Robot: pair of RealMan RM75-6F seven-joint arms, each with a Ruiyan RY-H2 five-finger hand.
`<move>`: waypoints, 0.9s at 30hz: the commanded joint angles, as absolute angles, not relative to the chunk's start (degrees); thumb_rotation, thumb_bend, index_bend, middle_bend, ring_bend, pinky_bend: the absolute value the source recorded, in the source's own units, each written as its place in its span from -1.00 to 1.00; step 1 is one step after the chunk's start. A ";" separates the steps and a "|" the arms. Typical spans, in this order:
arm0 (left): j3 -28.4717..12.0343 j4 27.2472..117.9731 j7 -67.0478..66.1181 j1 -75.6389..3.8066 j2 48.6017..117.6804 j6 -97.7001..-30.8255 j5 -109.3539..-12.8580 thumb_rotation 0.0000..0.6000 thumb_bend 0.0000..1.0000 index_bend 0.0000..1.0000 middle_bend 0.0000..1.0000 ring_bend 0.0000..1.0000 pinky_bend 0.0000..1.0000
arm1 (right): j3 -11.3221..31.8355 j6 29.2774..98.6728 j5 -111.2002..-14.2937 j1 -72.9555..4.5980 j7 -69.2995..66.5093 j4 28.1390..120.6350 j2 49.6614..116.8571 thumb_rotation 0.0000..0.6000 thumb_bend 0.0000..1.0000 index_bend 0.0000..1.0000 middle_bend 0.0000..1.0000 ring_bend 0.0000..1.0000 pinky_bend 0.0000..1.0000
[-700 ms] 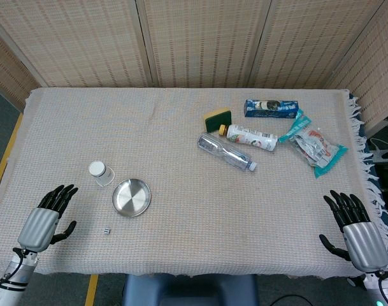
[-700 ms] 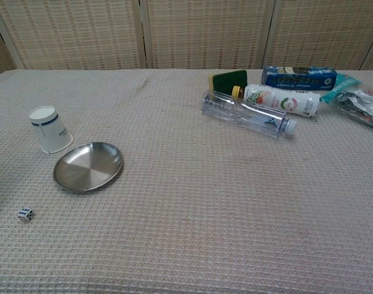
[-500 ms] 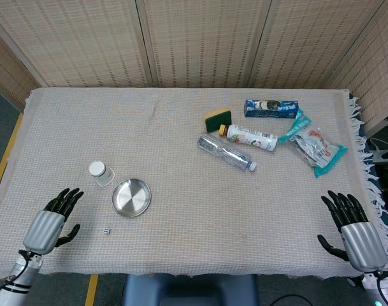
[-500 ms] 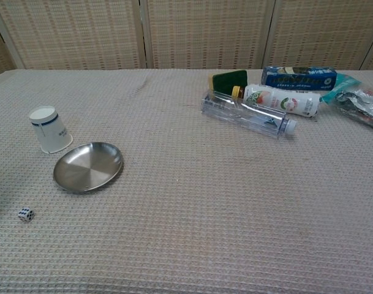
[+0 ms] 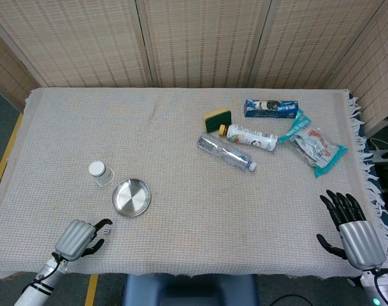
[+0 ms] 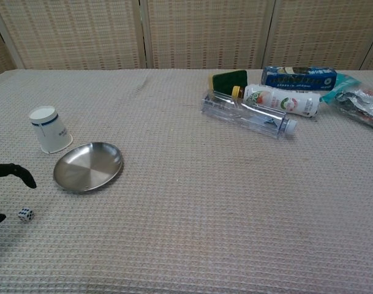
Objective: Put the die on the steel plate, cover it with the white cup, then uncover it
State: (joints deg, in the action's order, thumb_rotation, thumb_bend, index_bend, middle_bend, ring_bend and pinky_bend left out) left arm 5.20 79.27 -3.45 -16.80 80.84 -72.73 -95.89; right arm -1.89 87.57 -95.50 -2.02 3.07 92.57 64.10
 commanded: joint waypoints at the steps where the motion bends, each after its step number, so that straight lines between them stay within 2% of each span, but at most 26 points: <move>1: 5.16 77.95 -4.58 -17.45 82.10 -70.91 -94.82 1.00 -0.24 -0.36 1.00 0.93 1.00 | -1.82 87.55 -95.36 -2.00 3.00 92.56 64.06 0.78 -0.63 -1.00 -1.00 -1.00 -1.00; 9: 4.43 74.42 -5.90 -18.02 84.83 -70.13 -93.79 1.00 -0.24 -0.31 1.00 0.94 1.00 | -1.56 87.55 -95.01 -2.03 2.75 92.52 63.92 0.78 -0.63 -1.00 -1.00 -1.00 -1.00; 15: 4.30 72.57 -6.06 -18.22 85.72 -69.18 -92.66 1.00 -0.24 -0.20 1.00 0.95 1.00 | -1.40 87.57 -94.74 -1.99 2.78 92.52 63.91 0.78 -0.63 -1.00 -1.00 -1.00 -1.00; 27: 4.43 72.13 -5.36 -18.67 86.08 -68.50 -91.97 1.00 -0.25 -0.16 1.00 0.95 1.00 | -1.32 86.78 -94.27 -2.25 2.94 92.44 64.02 0.78 -0.63 -1.00 -1.00 -1.00 -1.00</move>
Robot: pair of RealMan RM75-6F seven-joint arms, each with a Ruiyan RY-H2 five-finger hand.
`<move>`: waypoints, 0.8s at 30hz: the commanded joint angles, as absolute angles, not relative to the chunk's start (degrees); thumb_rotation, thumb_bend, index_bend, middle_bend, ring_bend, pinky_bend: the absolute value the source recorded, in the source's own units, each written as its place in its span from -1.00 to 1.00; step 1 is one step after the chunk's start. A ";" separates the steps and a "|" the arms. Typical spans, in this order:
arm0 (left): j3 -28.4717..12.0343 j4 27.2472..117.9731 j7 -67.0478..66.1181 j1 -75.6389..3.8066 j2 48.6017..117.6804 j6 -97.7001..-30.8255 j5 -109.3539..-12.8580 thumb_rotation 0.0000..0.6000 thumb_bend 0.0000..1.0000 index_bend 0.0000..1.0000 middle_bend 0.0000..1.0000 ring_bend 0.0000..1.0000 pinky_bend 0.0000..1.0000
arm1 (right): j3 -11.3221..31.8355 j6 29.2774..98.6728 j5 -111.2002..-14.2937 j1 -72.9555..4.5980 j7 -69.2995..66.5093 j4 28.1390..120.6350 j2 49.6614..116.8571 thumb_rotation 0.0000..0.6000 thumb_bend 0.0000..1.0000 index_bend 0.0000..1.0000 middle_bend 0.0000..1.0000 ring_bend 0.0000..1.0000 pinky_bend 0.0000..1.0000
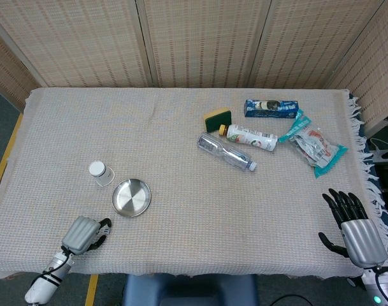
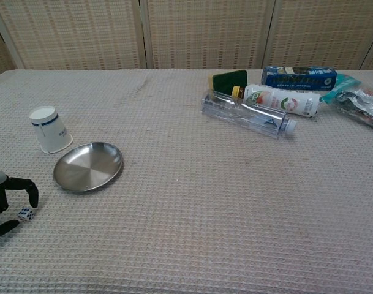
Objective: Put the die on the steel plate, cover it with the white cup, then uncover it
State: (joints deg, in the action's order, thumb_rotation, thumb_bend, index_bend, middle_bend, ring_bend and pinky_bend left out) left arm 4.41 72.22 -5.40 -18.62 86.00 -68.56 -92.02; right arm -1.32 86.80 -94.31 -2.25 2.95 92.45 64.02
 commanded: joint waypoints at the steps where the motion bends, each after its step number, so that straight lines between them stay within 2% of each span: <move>1: 4.44 72.06 -5.35 -18.70 86.15 -68.48 -91.94 1.00 -0.25 -0.16 1.00 0.95 1.00 | -1.31 86.77 -94.24 -2.24 2.94 92.44 64.00 0.78 -0.63 -1.00 -1.00 -1.00 -1.00; 11: 4.45 71.54 -4.66 -19.09 86.72 -68.71 -92.09 1.00 -0.25 -0.04 1.00 0.95 1.00 | -1.31 86.43 -93.91 -2.28 3.11 92.65 63.90 0.78 -0.63 -1.00 -1.00 -1.00 -1.00; 24: 4.56 71.77 -2.65 -19.18 86.24 -69.85 -92.47 1.00 -0.25 -0.02 1.00 0.97 1.00 | -1.23 86.27 -93.70 -2.31 3.29 92.68 63.97 0.78 -0.63 -1.00 -1.00 -1.00 -1.00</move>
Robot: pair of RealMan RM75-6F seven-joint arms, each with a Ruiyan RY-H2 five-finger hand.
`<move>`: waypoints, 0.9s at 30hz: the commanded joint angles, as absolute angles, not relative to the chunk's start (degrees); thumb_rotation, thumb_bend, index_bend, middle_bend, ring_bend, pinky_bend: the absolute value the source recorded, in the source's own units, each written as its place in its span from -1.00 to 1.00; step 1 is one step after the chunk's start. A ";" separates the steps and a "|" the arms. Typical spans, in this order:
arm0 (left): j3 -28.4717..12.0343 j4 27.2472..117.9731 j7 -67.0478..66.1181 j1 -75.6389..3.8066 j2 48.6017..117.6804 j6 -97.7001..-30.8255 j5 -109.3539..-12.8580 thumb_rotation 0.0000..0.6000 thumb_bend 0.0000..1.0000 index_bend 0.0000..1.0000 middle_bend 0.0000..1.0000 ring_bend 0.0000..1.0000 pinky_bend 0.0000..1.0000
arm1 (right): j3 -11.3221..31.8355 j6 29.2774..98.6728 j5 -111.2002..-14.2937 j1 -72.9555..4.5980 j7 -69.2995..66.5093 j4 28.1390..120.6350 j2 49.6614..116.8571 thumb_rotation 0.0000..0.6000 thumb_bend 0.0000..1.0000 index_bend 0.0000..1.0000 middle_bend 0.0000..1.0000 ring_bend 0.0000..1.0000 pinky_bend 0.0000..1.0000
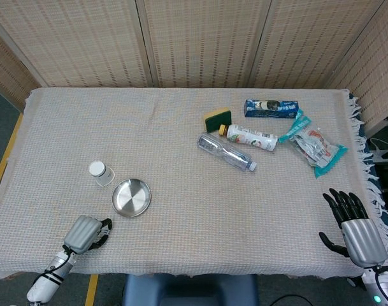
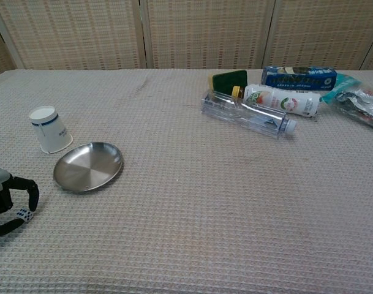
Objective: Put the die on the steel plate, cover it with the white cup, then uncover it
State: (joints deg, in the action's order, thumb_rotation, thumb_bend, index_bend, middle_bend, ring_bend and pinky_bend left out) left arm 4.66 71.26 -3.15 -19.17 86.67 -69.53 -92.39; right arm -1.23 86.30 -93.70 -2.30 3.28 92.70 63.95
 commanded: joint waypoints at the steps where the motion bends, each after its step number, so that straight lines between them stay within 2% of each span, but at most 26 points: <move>1: 4.35 72.12 -2.30 -19.23 85.99 -70.12 -92.44 1.00 -0.25 -0.01 1.00 0.97 1.00 | -1.24 86.24 -93.69 -2.32 3.29 92.67 63.98 0.78 -0.63 -1.00 -1.00 -1.00 -1.00; 6: 1.93 73.41 -0.66 -20.58 84.93 -71.04 -91.95 1.00 -0.26 0.00 1.00 1.00 1.00 | -1.20 86.06 -93.59 -2.40 3.34 92.62 64.06 0.78 -0.63 -1.00 -1.00 -1.00 -1.00; 15: -2.87 72.36 -1.35 -27.00 86.61 -65.12 -89.46 1.00 -0.25 -0.01 1.00 1.00 1.00 | -0.89 85.36 -92.66 -2.64 3.71 92.49 64.32 0.77 -0.63 -1.00 -1.00 -1.00 -1.00; 27: -4.73 64.73 -0.34 -31.76 91.94 -60.66 -87.11 1.00 -0.25 -0.03 1.00 1.00 1.00 | -0.30 83.46 -90.35 -3.21 4.07 92.17 64.66 0.78 -0.63 -1.00 -1.00 -1.00 -1.00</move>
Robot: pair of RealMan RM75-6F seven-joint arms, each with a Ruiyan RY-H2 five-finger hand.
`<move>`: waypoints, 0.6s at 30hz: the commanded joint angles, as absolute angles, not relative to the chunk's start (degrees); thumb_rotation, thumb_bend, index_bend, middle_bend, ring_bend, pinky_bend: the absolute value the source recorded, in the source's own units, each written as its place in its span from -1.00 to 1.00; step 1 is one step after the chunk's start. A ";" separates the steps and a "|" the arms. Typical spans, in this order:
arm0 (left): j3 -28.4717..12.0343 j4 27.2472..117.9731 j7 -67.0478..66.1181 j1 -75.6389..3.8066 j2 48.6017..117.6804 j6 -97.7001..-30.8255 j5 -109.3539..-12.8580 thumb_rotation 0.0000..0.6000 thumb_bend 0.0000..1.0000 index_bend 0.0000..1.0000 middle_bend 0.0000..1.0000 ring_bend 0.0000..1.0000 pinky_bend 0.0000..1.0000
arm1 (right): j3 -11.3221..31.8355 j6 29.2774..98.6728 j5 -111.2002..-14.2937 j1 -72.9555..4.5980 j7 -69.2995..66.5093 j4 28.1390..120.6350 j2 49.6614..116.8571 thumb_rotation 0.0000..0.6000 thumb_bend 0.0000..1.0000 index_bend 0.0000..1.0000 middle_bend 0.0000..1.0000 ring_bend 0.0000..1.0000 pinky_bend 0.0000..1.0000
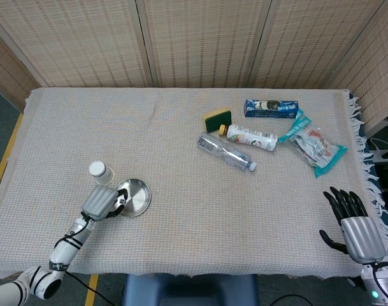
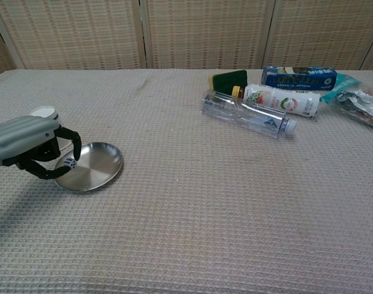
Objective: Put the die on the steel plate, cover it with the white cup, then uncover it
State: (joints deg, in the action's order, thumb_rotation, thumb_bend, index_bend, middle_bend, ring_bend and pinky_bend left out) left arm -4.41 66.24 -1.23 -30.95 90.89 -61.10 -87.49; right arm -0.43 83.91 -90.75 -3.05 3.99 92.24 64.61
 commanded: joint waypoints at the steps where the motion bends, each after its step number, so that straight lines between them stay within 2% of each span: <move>1: -4.75 64.28 -0.09 -31.95 92.23 -60.62 -87.06 1.00 -0.25 -0.03 1.00 1.00 1.00 | -0.29 83.30 -90.25 -3.27 4.15 92.15 64.71 0.78 -0.63 -1.00 -1.00 -1.00 -1.00; 8: -4.80 61.42 1.30 -33.76 94.29 -59.34 -86.66 1.00 -0.25 -0.04 1.00 1.00 1.00 | -0.15 82.99 -89.82 -3.43 4.57 92.16 64.92 0.78 -0.63 -1.00 -1.00 -1.00 -1.00; 18: -4.89 59.86 0.60 -34.84 95.43 -59.36 -85.84 1.00 -0.26 -0.39 1.00 1.00 1.00 | 0.00 82.91 -89.38 -3.48 4.37 92.07 64.80 0.78 -0.63 -1.00 -1.00 -1.00 -1.00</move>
State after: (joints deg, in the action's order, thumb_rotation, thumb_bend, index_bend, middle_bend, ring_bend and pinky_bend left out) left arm -4.96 59.74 0.50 -34.86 95.51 -59.27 -85.84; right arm -0.01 82.90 -89.39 -3.48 4.38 92.08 64.81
